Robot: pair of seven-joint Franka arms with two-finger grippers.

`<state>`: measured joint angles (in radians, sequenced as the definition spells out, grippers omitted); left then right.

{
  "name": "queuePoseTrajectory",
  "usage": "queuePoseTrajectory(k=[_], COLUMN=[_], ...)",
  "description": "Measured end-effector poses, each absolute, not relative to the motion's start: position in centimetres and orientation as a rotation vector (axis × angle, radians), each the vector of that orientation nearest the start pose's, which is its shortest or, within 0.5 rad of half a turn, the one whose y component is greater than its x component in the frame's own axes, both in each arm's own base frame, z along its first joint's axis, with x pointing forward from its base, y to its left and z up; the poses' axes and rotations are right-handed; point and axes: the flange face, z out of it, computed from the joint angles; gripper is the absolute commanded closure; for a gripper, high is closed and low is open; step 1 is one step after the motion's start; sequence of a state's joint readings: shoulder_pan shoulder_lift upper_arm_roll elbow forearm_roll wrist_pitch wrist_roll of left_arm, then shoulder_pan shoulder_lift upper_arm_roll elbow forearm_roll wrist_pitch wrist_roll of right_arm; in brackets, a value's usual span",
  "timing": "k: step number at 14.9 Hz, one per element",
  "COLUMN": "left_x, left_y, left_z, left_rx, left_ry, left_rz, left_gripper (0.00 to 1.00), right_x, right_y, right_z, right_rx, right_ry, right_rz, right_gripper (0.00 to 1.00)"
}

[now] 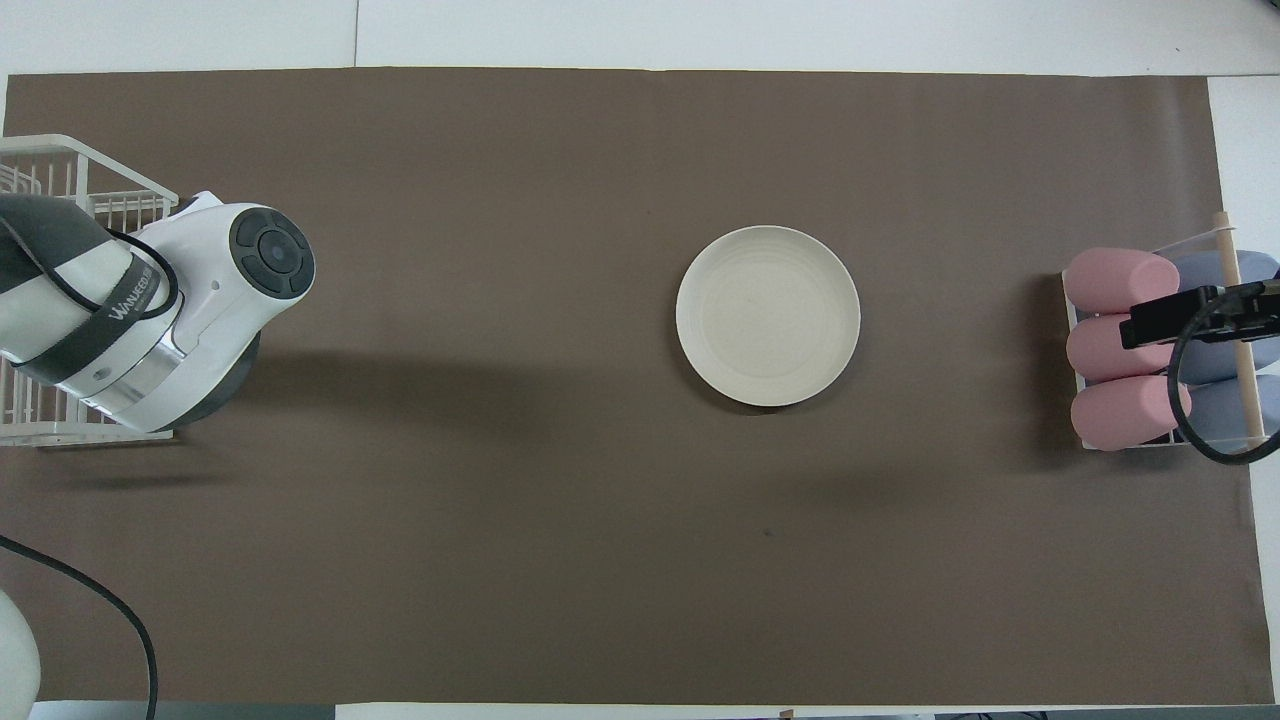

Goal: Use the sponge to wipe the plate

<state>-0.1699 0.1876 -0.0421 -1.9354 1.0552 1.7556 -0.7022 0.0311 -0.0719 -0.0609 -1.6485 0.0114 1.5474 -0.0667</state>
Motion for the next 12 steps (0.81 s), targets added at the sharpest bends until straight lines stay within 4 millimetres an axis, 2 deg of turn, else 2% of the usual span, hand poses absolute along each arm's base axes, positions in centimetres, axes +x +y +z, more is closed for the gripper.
queuePoseTrajectory(k=[5,7,9,12], left_x=[58.1,58.3,58.8,59.9], left_y=[-4.6,-5.0,-5.4,-4.8], left_z=[40.4,41.0,42.7,47.2], left_rx=[-2.136,-2.181,-2.269,-2.46], left_ry=[-0.089,-0.128,-0.178,-0.246], left_rz=[-0.154,-0.15,-0.137,-0.094], left_gripper=[0.0,0.0,0.0,0.0], right_x=[52.9,52.9,52.9,52.9], right_y=[-1.6,-1.7,-1.7,-1.7], right_z=[62.5,62.5,62.5,62.5], right_rx=[-3.124,-3.124,-3.124,-3.123], right_ry=[-0.057,-0.055,-0.055,-0.055], right_rz=[0.045,0.045,0.045,0.046], right_gripper=[0.0,0.0,0.0,0.0])
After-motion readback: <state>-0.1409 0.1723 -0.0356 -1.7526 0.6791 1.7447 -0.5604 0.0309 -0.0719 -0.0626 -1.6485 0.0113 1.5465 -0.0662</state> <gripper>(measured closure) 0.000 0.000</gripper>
